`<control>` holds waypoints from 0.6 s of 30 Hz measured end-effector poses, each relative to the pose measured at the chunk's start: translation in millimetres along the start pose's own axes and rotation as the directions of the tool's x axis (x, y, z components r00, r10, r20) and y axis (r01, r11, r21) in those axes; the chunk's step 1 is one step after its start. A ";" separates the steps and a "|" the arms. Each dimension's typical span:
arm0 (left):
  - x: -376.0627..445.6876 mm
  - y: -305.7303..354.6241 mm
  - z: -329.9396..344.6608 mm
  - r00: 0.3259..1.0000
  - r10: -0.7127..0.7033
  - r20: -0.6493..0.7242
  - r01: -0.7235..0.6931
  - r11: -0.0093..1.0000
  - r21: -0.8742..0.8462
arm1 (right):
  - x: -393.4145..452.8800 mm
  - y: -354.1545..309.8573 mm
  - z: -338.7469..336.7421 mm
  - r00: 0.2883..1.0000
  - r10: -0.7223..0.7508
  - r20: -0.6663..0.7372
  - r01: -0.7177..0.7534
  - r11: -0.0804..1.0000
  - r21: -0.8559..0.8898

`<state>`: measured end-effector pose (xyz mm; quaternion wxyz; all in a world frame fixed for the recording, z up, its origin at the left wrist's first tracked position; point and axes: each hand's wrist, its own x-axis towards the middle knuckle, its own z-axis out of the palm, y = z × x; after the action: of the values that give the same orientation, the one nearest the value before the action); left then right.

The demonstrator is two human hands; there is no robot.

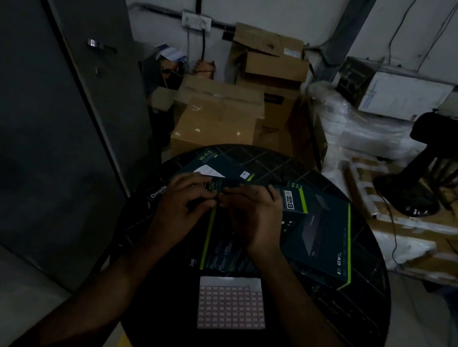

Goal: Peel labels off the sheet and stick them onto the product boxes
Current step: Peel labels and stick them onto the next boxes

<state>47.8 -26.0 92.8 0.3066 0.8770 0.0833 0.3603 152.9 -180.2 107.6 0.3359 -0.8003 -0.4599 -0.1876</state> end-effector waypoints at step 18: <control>-0.5 -9.6 -1.7 0.998 -0.064 0.028 0.068 0.986 -0.155 | -28.7 79.5 -68.6 0.944 0.323 -0.063 -0.302 0.927 0.223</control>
<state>46.9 -17.7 87.8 0.3871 0.8510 0.0805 0.3455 207.5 -274.3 109.4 0.4662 -0.8132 -0.3266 -0.1213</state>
